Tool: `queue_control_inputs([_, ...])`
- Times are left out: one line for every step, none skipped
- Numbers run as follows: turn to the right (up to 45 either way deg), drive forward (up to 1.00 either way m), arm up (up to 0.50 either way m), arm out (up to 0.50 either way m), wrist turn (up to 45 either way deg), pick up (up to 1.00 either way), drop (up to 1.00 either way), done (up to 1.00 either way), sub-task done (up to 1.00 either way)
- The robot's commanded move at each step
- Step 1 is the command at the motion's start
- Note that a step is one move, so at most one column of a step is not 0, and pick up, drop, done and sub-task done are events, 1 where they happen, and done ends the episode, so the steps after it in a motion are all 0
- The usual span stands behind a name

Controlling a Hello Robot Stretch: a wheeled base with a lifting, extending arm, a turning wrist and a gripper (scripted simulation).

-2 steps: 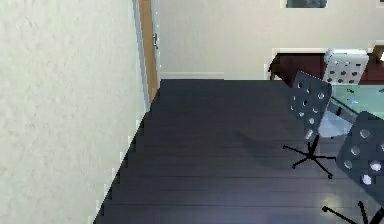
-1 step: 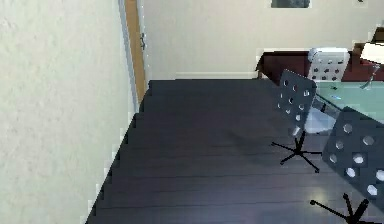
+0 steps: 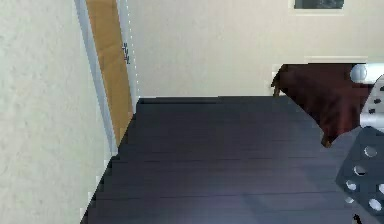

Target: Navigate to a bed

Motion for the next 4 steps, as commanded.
queue_control_inputs([3.0,0.00,0.00,0.00,0.0,0.00,0.00,0.00,0.00])
queue_control_inputs([0.0,0.95,0.00,0.00,0.0,0.00,0.00,0.00,0.00])
queue_control_inputs([45.0,0.00,0.00,0.00,0.0,0.00,0.00,0.00,0.00])
queue_control_inputs([0.0,1.00,0.00,0.00,0.0,0.00,0.00,0.00,0.00])
